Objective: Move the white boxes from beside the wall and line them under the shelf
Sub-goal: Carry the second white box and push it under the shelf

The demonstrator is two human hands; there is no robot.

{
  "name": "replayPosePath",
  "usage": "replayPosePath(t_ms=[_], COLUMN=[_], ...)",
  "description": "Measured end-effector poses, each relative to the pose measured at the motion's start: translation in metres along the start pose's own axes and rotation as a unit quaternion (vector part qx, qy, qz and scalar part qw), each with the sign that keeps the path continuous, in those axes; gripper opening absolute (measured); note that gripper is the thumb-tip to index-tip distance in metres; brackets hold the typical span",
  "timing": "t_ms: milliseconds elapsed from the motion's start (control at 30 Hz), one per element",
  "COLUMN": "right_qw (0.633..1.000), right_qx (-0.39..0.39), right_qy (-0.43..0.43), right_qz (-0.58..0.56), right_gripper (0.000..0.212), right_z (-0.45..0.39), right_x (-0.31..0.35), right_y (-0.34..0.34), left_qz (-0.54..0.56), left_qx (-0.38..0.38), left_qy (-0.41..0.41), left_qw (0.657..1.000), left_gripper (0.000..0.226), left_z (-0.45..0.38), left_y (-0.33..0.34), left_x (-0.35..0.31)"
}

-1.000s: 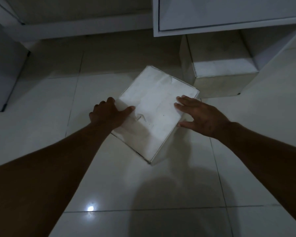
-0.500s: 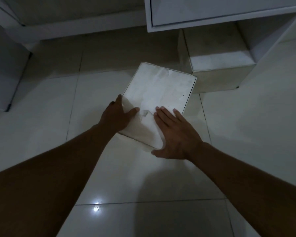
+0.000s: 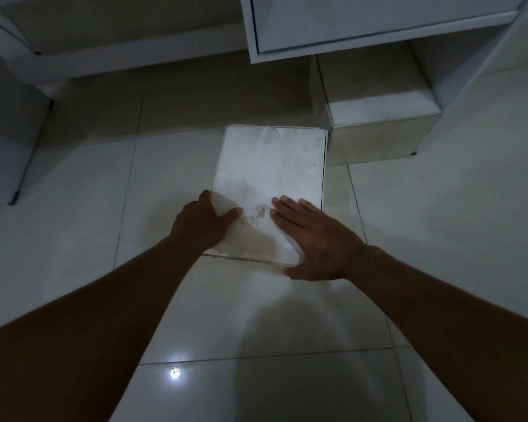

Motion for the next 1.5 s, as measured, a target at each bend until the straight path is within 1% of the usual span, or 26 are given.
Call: replayPosePath(t_ms=[67,133,200,300,367,400,433,467,533,600,900,1033,1167,1300,1500], right_qw=[1.000,1.000,1.000,0.999,0.998,0.996,0.992,0.988,0.982,0.977,0.964,0.956,0.954,0.952,0.938], right_qx=[0.009,0.012,0.017,0.021,0.001,-0.010,-0.021,-0.031,-0.054,-0.070,-0.036,-0.041,-0.068,-0.106,-0.172], right_qy=[0.002,-0.001,0.006,0.032,0.067,0.092,0.120,0.147,0.181,0.199,0.264,0.289,0.292,0.287,0.298], right_qz=[0.000,0.005,0.004,-0.006,-0.013,-0.016,-0.017,-0.017,-0.016,-0.009,0.016,0.014,0.019,0.009,0.032], right_gripper=[0.108,0.108,0.108,0.105,0.105,0.106,0.108,0.110,0.114,0.115,0.133,0.138,0.135,0.130,0.112], right_z=[0.000,-0.001,-0.004,-0.008,-0.007,-0.004,-0.001,0.002,0.005,0.004,-0.029,-0.042,-0.056,-0.068,-0.073], right_x=[-0.003,-0.006,-0.014,-0.033,-0.050,-0.058,-0.067,-0.075,-0.090,-0.102,-0.157,-0.175,-0.188,-0.196,-0.207], right_y=[0.000,-0.002,-0.005,-0.012,-0.017,-0.019,-0.021,-0.023,-0.028,-0.035,-0.044,-0.047,-0.052,-0.053,-0.053], left_qz=[-0.009,-0.026,-0.027,-0.033,-0.101,-0.146,-0.178,-0.189,-0.178,-0.169,-0.167,-0.173,-0.178,-0.193,-0.167], left_qx=[0.001,0.002,0.031,0.105,0.131,0.125,0.109,0.088,0.053,0.035,0.006,-0.001,0.018,0.005,-0.002], left_qy=[0.000,0.025,0.066,0.111,0.168,0.208,0.240,0.256,0.257,0.257,0.253,0.251,0.245,0.250,0.253], left_qw=[1.000,0.999,0.997,0.988,0.972,0.959,0.948,0.944,0.949,0.951,0.953,0.952,0.953,0.949,0.953], left_gripper=[0.076,0.081,0.096,0.123,0.135,0.137,0.136,0.133,0.123,0.116,0.115,0.115,0.113,0.113,0.111], left_z=[-0.001,-0.001,0.001,0.008,0.011,0.011,0.008,0.003,-0.007,-0.016,-0.064,-0.084,-0.109,-0.127,-0.149], left_y=[-0.001,-0.002,0.000,0.008,0.018,0.023,0.028,0.030,0.033,0.035,0.024,0.020,0.013,0.008,0.003], left_x=[-0.001,-0.007,-0.015,-0.028,-0.045,-0.055,-0.066,-0.075,-0.088,-0.100,-0.121,-0.128,-0.136,-0.144,-0.150])
Point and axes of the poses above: each hand's wrist, its own z-axis away from the middle knuckle, its own y-axis out of the palm, x = y × z, the point moved 8 cm from there along -z, towards the middle knuckle
